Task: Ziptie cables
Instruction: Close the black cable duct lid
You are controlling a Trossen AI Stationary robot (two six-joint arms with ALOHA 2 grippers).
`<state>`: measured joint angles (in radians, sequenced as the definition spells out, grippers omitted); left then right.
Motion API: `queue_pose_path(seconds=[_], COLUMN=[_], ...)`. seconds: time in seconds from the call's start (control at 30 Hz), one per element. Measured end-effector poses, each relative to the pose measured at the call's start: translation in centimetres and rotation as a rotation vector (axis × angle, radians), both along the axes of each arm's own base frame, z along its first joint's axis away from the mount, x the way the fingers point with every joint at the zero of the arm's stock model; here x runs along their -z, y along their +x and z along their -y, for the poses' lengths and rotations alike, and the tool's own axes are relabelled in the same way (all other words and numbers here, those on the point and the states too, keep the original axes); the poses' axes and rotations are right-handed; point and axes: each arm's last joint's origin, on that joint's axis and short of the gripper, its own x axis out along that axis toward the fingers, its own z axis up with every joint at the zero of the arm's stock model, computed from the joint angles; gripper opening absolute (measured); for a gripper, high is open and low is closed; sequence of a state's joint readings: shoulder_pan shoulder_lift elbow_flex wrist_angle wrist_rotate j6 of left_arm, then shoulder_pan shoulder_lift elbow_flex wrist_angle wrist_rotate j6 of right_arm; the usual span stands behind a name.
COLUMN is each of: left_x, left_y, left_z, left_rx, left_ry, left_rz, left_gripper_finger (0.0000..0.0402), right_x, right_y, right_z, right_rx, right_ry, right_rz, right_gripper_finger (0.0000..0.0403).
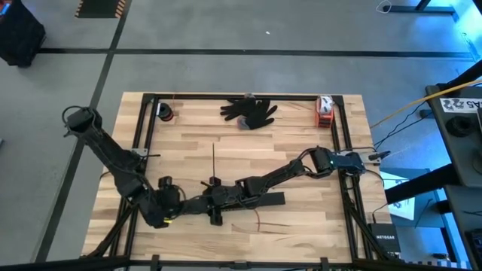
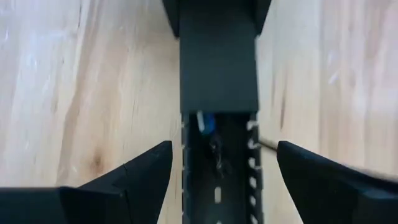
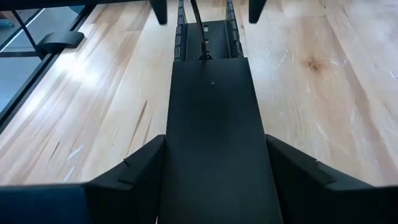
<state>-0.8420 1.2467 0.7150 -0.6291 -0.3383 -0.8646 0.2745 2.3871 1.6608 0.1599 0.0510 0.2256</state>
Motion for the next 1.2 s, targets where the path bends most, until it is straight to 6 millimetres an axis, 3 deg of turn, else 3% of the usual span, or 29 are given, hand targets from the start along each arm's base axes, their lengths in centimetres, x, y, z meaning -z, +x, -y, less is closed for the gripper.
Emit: queue_pose_path(seconds=[0.33, 0.5, 0.83, 1.2], left_x=[3.3, 3.7, 4.7, 5.0], left_y=[-1.0, -0.9, 0.1, 1.8], left_z=[0.3, 0.6, 1.3, 0.7], left_rx=[-0.038, 0.000, 0.018, -0.011], left_ry=[-0.027, -0.035, -0.010, -0.054], left_rz=[0.026, 0.056, 0.093, 0.093], left_gripper_finger=[0.0282, 0.0270, 0.0204, 0.0199], right_x=[0.0, 0.1, 0.1, 0.7], right_y=[0.0, 0.0, 0.0, 0.4], right_z=[0.0, 0.0, -0.6, -1.1], right_rx=[0.008, 0.005, 0.001, 0.024], right_ry=[-0.005, -0.004, 0.036, 0.061], right_rz=[0.000, 0.000, 0.034, 0.060], right_gripper_finger=[0.0227, 0.0227, 0.0227, 0.0227])
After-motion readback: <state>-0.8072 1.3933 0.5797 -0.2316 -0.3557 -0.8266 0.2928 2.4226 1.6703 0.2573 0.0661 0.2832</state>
